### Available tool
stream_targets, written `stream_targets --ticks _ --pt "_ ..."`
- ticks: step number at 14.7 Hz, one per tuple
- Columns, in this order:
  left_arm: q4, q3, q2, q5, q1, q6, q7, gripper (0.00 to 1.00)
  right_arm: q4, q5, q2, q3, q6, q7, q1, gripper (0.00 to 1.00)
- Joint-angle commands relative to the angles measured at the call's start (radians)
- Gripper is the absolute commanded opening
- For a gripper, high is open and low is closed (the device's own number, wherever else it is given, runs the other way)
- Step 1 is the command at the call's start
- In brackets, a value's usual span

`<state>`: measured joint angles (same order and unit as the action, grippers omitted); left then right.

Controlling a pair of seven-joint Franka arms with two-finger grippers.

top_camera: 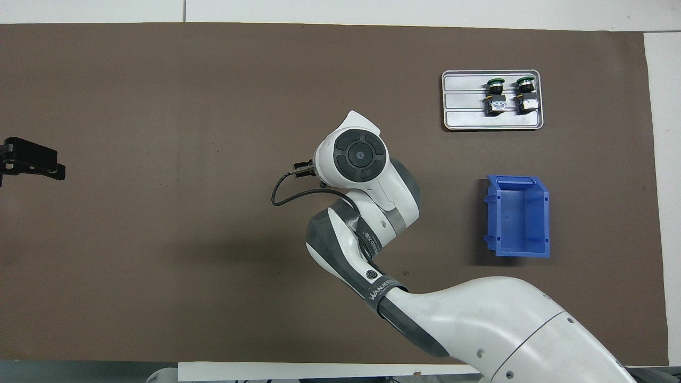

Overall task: Place and press button with both arms
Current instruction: 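Lift the green button off the table with the right gripper, then carry the button over the blue bin with the right gripper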

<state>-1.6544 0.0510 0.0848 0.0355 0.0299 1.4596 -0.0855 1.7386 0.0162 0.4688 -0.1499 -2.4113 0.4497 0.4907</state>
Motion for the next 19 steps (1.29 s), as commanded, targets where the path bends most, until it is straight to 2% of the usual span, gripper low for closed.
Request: stream_targets --ticks 1,8,9,14,17,19 --pt "-0.024 0.003 0.021 0.012 -0.013 0.007 0.007 1.00 0.019 0.019 -0.015 0.000 -0.022 0.023 -0.009 0.83" --pt "-0.024 0.003 0.020 0.012 -0.013 0.007 0.007 1.00 0.016 0.019 -0.015 0.000 -0.014 0.046 -0.012 0.45" --pt "-0.024 0.003 0.020 0.012 -0.013 0.007 0.007 1.00 0.016 0.019 -0.015 0.000 -0.011 0.046 -0.012 0.35" --pt "-0.024 0.003 0.020 0.012 -0.013 0.007 0.007 1.00 0.001 0.019 -0.015 0.009 0.018 0.043 -0.012 0.07" --pt "-0.024 0.003 0.021 0.012 -0.013 0.007 0.007 1.00 -0.098 0.002 -0.035 0.076 0.194 0.026 -0.015 0.04" --pt "-0.024 0.003 0.020 0.012 -0.013 0.007 0.007 1.00 -0.109 -0.013 -0.106 0.099 0.295 0.015 -0.062 0.04"
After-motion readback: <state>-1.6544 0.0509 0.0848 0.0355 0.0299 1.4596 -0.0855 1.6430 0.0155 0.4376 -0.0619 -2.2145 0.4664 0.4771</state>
